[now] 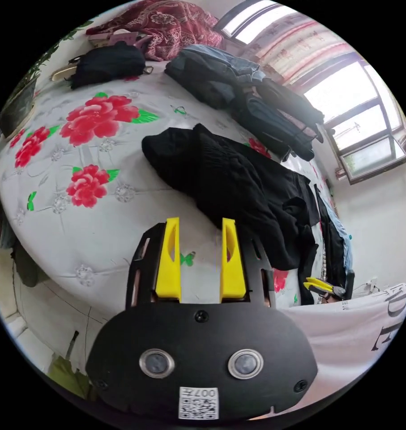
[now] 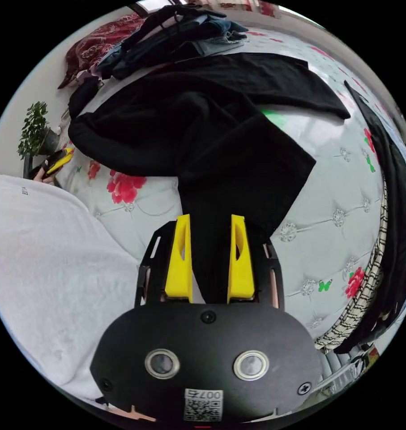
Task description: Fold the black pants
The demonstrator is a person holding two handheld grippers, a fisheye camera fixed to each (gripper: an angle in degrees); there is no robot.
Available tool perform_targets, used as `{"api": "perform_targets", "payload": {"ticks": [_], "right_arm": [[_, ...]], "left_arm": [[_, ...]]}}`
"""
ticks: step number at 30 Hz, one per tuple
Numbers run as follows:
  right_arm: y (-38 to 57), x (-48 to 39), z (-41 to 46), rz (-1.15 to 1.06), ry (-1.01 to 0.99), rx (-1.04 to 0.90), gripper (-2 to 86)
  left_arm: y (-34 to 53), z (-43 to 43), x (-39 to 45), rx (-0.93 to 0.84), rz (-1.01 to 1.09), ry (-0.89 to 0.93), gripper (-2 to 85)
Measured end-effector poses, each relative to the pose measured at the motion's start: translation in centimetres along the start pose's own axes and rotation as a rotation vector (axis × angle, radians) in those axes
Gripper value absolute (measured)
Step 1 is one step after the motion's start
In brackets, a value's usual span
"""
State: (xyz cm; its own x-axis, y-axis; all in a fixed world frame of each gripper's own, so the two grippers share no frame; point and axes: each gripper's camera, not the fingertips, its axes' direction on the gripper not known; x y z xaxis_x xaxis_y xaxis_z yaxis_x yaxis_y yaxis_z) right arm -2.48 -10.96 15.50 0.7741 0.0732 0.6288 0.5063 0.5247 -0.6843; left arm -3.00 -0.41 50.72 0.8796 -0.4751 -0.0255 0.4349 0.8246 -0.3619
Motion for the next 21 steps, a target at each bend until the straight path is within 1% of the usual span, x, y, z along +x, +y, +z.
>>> {"api": "perform_targets", "payload": {"ticks": [1,2,3,4,6,7,9,10,12,14,17,19,20,21], "right_arm": [[0.0,-0.4,0.5,0.005,0.038,0.003,6.9],[0.1,-1.3,0.6,-0.014,0.157,0.051,5.7],[-0.1,-1.9,0.9,-0.062,0.186,0.039,4.6],[-0.2,-1.9,0.9,-0.066,0.182,0.034,4.0],[-0.5,-0.7,-0.1,-0.011,0.143,0.035,1.5],[-0.4,-0.2,-0.8,0.009,0.14,0.052,1.2],[1.0,1.9,-5.9,0.09,0.161,0.207,0.4],[1.6,2.5,-7.6,0.107,0.163,0.253,0.2],[4.0,4.8,-14.6,0.17,0.203,0.421,0.0],[5.6,6.4,-19.0,0.185,0.225,0.501,0.0],[6.4,8.9,-22.6,0.194,0.218,0.548,0.1],[6.2,10.1,-21.7,0.197,0.269,0.538,0.3],[5.8,11.1,-19.7,0.217,0.297,0.496,0.7],[5.3,12.4,-17.0,0.28,0.31,0.41,1.2]], "left_arm": [[-0.4,0.5,0.4,0.0,0.013,0.016,12.1],[-1.2,1.6,1.2,0.012,0.036,0.037,10.7],[-2.0,2.8,1.7,0.031,0.038,0.045,8.6],[-2.4,3.4,1.9,0.029,0.031,0.038,7.1],[-4.1,4.9,2.2,-0.044,0.016,0.06,0.5],[-4.4,4.8,2.1,-0.053,0.004,0.054,0.2],[-4.4,2.5,2.2,-0.061,0.046,0.059,-0.6],[-4.2,1.5,2.1,-0.056,0.062,0.049,-0.7],[-3.0,-2.5,1.6,-0.08,0.123,0.031,-0.8],[-2.1,-5.5,0.9,-0.083,0.148,0.035,-0.8],[-1.1,-8.3,-0.3,-0.143,0.151,0.008,-0.5],[-0.5,-8.0,-1.0,-0.212,0.162,-0.042,0.2],[0.1,-7.2,-1.9,-0.253,0.131,-0.082,1.9],[0.9,-6.2,-2.9,-0.285,0.086,-0.1,4.2]]}}
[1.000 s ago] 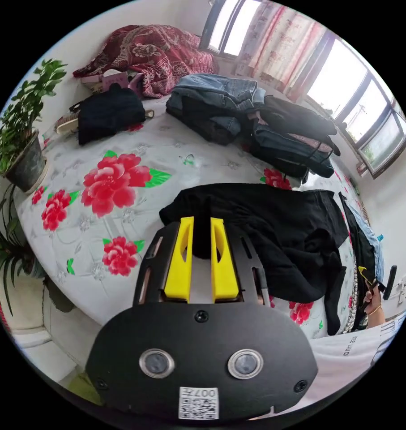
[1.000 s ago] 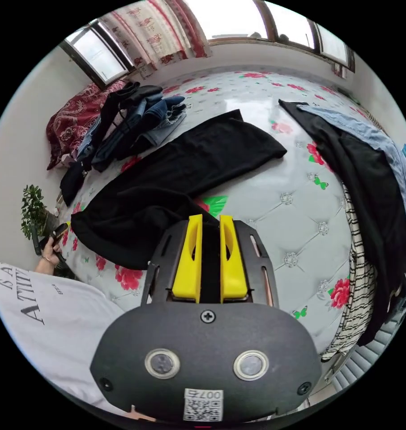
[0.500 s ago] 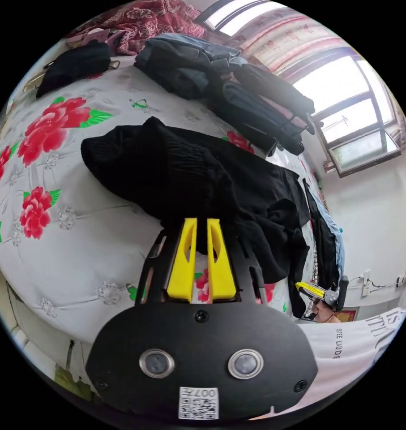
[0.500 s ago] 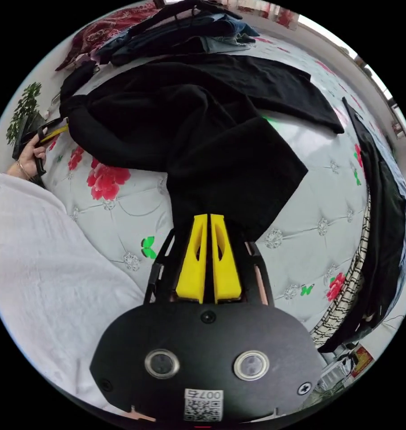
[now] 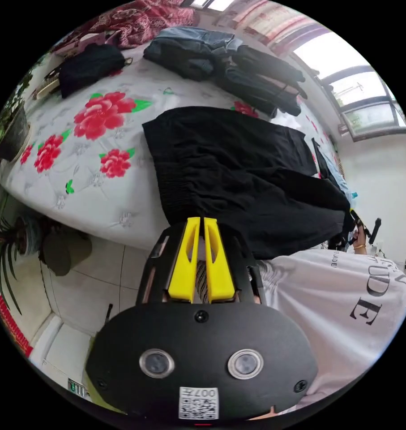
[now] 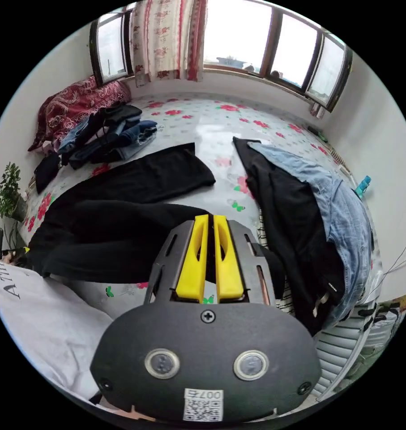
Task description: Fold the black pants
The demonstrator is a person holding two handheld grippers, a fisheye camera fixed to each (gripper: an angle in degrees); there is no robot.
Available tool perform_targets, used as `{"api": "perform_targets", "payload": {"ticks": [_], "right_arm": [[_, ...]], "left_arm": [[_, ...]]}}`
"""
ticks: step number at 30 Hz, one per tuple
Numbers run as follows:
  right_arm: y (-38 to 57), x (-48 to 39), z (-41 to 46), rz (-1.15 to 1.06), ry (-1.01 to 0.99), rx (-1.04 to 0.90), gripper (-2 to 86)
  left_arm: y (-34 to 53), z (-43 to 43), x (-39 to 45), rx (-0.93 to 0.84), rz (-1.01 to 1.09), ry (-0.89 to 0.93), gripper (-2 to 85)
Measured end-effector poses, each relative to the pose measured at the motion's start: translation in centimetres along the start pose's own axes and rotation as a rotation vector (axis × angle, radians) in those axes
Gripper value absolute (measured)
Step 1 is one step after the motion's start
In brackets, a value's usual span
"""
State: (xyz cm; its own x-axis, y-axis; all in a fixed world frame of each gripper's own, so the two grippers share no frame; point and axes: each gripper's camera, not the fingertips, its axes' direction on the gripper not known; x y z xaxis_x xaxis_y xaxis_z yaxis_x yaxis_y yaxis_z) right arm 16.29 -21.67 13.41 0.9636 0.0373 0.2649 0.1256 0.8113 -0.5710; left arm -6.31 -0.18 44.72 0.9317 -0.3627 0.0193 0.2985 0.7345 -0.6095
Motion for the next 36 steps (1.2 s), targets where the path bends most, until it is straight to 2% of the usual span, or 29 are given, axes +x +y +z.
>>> {"api": "perform_targets", "payload": {"ticks": [2,4,7,9,12,17,20,22,24,28,31,33,34,36], "right_arm": [[1.6,0.4,3.8,0.052,0.022,-0.136,2.3],[4.1,0.5,5.1,0.083,0.009,-0.133,3.4],[8.6,2.0,5.5,0.19,-0.047,-0.109,5.3],[12.5,4.5,5.8,0.341,-0.161,-0.088,6.3],[17.3,7.7,7.9,0.549,-0.343,-0.109,7.3],[21.9,9.5,11.5,0.703,-0.469,-0.133,8.4],[22.9,9.9,13.5,0.767,-0.504,-0.126,8.5],[23.1,10.2,13.5,0.77,-0.501,-0.053,7.7],[22.8,10.5,14.3,0.821,-0.564,-0.052,6.2],[21.8,10.7,15.0,0.82,-0.556,-0.059,2.3],[21.5,11.7,14.3,0.805,-0.615,-0.012,0.6],[21.0,12.8,11.7,0.746,-0.75,0.099,0.1],[20.8,13.0,10.8,0.726,-0.798,0.125,0.1],[20.5,13.2,5.6,0.619,-0.923,0.29,-0.1]], "left_arm": [[1.2,1.7,-1.2,-0.026,-0.064,0.001,7.9],[3.1,2.6,-2.5,-0.001,-0.148,-0.001,9.3],[6.7,3.3,-5.6,0.094,-0.323,0.099,10.1],[8.8,4.5,-7.9,0.145,-0.447,0.222,10.3],[9.4,6.4,-9.0,0.209,-0.523,0.322,10.9],[6.0,9.4,-8.2,0.161,-0.469,0.285,12.2],[4.0,10.6,-7.5,0.074,-0.424,0.161,11.8],[3.2,10.8,-7.3,0.029,-0.397,0.117,11.3],[2.5,11.0,-7.2,-0.019,-0.367,0.078,10.3],[2.2,11.5,-7.3,-0.052,-0.291,0.017,8.4],[3.5,9.5,-8.6,0.107,-0.27,0.114,6.1],[5.2,6.9,-10.9,0.269,-0.31,0.341,5.4],[5.8,6.1,-11.4,0.318,-0.313,0.397,5.2],[8.4,2.2,-12.7,0.505,-0.25,0.564,5.2]]}}
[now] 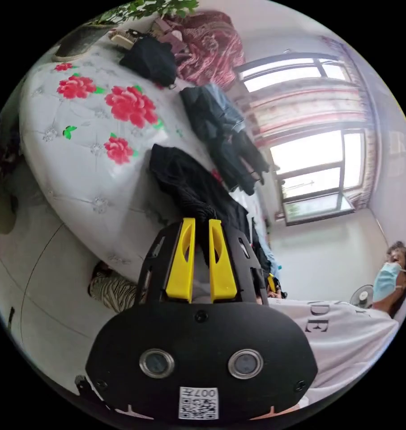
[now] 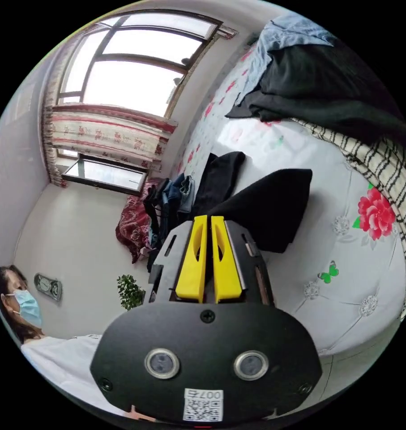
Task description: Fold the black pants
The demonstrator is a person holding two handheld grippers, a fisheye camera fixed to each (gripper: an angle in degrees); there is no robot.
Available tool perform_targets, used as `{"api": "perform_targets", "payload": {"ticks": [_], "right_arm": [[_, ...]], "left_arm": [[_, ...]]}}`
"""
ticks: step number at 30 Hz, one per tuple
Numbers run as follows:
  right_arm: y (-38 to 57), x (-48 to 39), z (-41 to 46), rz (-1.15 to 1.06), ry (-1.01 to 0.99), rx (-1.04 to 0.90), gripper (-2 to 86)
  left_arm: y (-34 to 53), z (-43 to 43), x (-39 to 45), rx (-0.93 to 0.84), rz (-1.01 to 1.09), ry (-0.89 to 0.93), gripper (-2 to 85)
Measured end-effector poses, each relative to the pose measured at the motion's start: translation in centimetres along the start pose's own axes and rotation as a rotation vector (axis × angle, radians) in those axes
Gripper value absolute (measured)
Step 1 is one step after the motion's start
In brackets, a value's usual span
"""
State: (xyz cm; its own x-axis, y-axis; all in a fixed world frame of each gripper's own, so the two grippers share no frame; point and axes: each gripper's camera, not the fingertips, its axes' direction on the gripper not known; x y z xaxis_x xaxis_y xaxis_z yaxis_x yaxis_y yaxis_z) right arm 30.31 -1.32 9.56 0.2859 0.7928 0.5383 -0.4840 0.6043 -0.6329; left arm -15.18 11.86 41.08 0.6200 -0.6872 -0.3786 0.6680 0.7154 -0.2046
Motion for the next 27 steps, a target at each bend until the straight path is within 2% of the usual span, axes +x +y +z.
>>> {"api": "perform_targets", "payload": {"ticks": [3,5,7,8,10,12,17,20,25,27], "right_arm": [[1.5,-5.5,-4.8,-0.243,-0.121,0.113,-0.2],[2.8,-6.2,-6.2,-0.286,-0.151,0.124,-0.2],[3.8,-5.1,-5.6,-0.204,-0.09,0.048,-0.2],[4.7,-4.1,-4.7,-0.154,-0.035,-0.004,-0.2],[6.1,-2.7,-3.9,-0.075,-0.003,-0.015,-0.2],[7.4,-2.0,-4.4,-0.016,-0.103,0.072,-0.2],[6.7,-6.9,-6.4,-0.145,-0.053,0.197,-0.2],[5.4,-11.0,-7.0,-0.245,-0.032,0.269,-0.2],[-1.0,-17.6,-0.9,-0.389,0.061,0.206,0.1],[-6.5,-20.9,6.9,-0.428,0.151,0.066,0.8]], "left_arm": [[0.9,-5.4,1.9,0.072,0.174,0.092,5.4],[1.7,-7.4,2.1,0.067,0.235,0.057,5.6],[2.4,-7.8,0.5,0.024,0.191,-0.033,5.8],[2.9,-7.4,-1.6,-0.004,0.081,-0.084,5.8],[3.9,-6.7,-4.5,0.006,-0.074,-0.047,5.7],[4.9,-5.5,-6.2,0.023,-0.171,0.042,5.7],[4.0,-4.4,-3.4,-0.101,-0.066,0.074,5.7],[2.9,-4.3,-2.1,-0.153,-0.07,0.14,5.8],[-0.5,-2.4,-2.0,-0.157,-0.153,0.205,5.9],[-3.7,0.0,-2.0,-0.15,-0.18,0.205,6.6]]}}
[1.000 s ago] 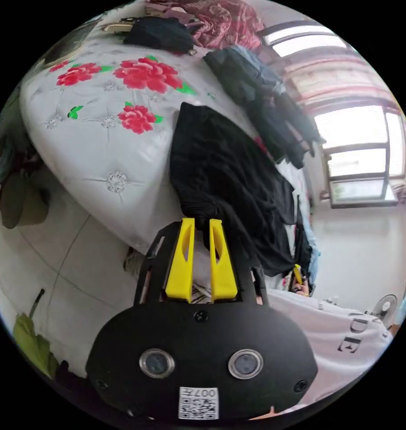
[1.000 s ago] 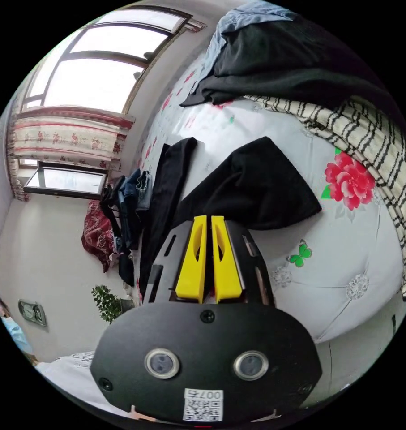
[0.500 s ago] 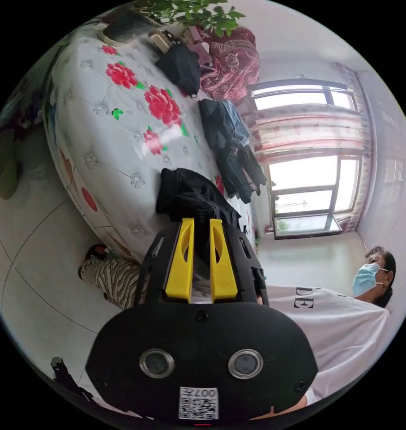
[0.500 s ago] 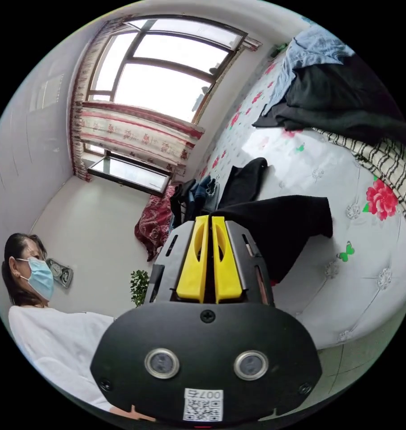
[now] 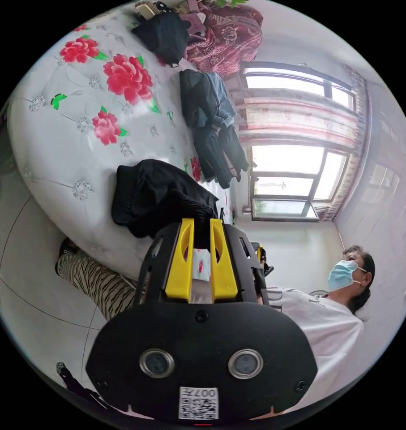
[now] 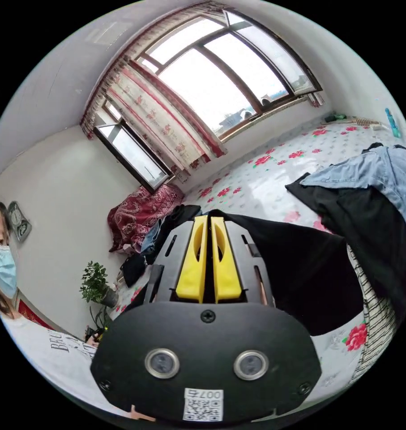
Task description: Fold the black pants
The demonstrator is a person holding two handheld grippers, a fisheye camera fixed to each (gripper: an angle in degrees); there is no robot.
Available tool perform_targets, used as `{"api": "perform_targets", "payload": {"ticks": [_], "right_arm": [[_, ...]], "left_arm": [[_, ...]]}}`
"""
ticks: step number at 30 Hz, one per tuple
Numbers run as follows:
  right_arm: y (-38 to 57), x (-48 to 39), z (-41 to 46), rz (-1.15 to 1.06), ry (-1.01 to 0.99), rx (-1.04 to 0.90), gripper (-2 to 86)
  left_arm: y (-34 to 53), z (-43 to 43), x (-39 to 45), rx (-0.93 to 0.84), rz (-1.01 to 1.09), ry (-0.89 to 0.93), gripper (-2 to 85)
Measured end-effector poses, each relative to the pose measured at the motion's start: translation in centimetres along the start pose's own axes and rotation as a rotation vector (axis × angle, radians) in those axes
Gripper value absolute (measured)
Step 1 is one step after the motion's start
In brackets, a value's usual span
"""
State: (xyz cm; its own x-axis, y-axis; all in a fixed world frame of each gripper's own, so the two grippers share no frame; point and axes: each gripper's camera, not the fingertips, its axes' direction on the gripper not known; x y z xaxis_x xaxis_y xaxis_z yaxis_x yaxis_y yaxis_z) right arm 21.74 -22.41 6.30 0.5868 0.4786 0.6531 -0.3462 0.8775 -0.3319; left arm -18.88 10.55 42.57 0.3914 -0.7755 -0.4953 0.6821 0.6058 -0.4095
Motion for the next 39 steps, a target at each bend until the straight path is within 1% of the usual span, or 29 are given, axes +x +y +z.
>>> {"api": "perform_targets", "payload": {"ticks": [1,3,4,6,8,9,10,11,12,13,15,16,18,19,21,22,23,24,25,26,29,32,33,34,35,36,37,38,39], "right_arm": [[-1.5,-0.3,2.5,-0.002,0.014,-0.045,1.1],[-6.0,-1.2,12.7,-0.032,0.069,-0.166,2.7],[-6.6,-1.3,15.3,-0.038,0.098,-0.195,3.1],[-7.2,-0.8,23.8,0.008,0.248,-0.33,4.3],[-6.3,-0.9,27.2,0.029,0.278,-0.389,4.8],[-5.2,-1.2,28.2,0.02,0.244,-0.373,5.1],[-4.6,-1.3,28.5,0.014,0.221,-0.371,5.2],[-3.2,-1.3,29.0,0.004,0.185,-0.385,5.4],[-1.7,-1.0,29.2,-0.001,0.183,-0.409,5.6],[-0.9,-0.7,29.1,-0.002,0.191,-0.421,5.6],[1.9,1.4,28.0,0.025,0.256,-0.469,5.7],[2.4,2.0,27.6,0.038,0.286,-0.478,5.7],[3.9,4.3,25.3,0.084,0.389,-0.473,5.6],[4.2,4.8,25.0,0.096,0.407,-0.478,5.5],[5.4,6.0,25.1,0.123,0.414,-0.543,5.3],[5.7,6.1,25.5,0.121,0.409,-0.571,5.2],[6.1,5.3,25.8,0.063,0.427,-0.554,5.1],[6.7,4.0,26.4,-0.023,0.446,-0.602,4.8],[6.9,3.2,26.7,-0.065,0.465,-0.612,4.6],[7.6,1.7,27.1,-0.141,0.491,-0.668,4.4],[10.8,-2.3,26.2,-0.241,0.478,-0.789,3.9],[15.5,-5.8,23.7,-0.213,0.325,-0.897,3.5],[17.0,-7.1,23.1,-0.205,0.276,-0.972,3.5],[17.4,-7.7,22.7,-0.211,0.269,-0.987,3.5],[17.2,-9.1,21.4,-0.255,0.281,-0.931,3.5],[16.1,-10.6,20.0,-0.308,0.291,-0.827,3.5],[15.3,-11.3,19.5,-0.334,0.294,-0.779,3.6],[13.6,-12.6,19.0,-0.39,0.3,-0.709,3.9],[11.9,-13.5,19.3,-0.431,0.303,-0.68,4.1]], "left_arm": [[-1.0,0.6,0.0,0.008,-0.006,-0.011,7.0],[-5.0,3.1,-0.5,0.079,-0.084,-0.075,8.9],[-5.8,3.6,-0.5,0.104,-0.099,-0.088,9.0],[-8.1,5.2,0.4,0.15,-0.123,-0.15,9.3],[-8.5,5.5,2.2,0.194,-0.075,-0.162,9.4],[-8.2,5.4,3.3,0.208,-0.035,-0.195,9.5],[-7.9,5.3,3.9,0.213,-0.02,-0.225,9.5],[-7.1,5.2,4.7,0.219,0.006,-0.302,9.7],[-6.2,5.4,5.3,0.207,0.014,-0.385,10.0],[-5.7,5.6,5.5,0.195,0.012,-0.423,10.5],[-4.2,7.5,6.0,0.132,-0.005,-0.53,13.2],[-3.9,8.2,6.2,0.114,-0.005,-0.546,14.0],[-3.6,12.1,7.1,-0.006,-0.008,-0.626,16.3],[-3.7,13.4,7.5,-0.042,0.0,-0.663,16.4],[-3.8,18.1,10.5,-0.126,0.114,-0.941,15.4],[-3.9,19.3,11.2,-0.162,0.132,-1.008,14.9],[-4.2,21.4,12.4,-0.246,0.183,-1.114,13.8],[-4.4,22.9,13.6,-0.319,0.254,-1.173,13.4],[-4.5,23.3,14.0,-0.343,0.278,-1.194,13.1],[-4.7,23.2,14.5,-0.36,0.284,-1.218,12.9],[-5.5,19.3,14.3,-0.291,0.216,-1.285,12.9],[-6.6,14.3,13.6,-0.207,0.131,-1.365,13.7],[-6.9,12.8,13.6,-0.18,0.106,-1.369,13.9],[-7.0,12.1,13.7,-0.17,0.092,-1.359,14.0],[-7.2,10.9,14.3,-0.146,0.065,-1.337,13.9],[-7.1,9.9,15.3,-0.106,0.06,-1.32,13.3],[-6.9,9.5,16.0,-0.077,0.064,-1.32,12.6],[-6.3,8.7,17.5,0.011,0.067,-1.342,11.2],[-5.4,8.2,19.3,0.112,0.088,-1.362,9.7]]}}
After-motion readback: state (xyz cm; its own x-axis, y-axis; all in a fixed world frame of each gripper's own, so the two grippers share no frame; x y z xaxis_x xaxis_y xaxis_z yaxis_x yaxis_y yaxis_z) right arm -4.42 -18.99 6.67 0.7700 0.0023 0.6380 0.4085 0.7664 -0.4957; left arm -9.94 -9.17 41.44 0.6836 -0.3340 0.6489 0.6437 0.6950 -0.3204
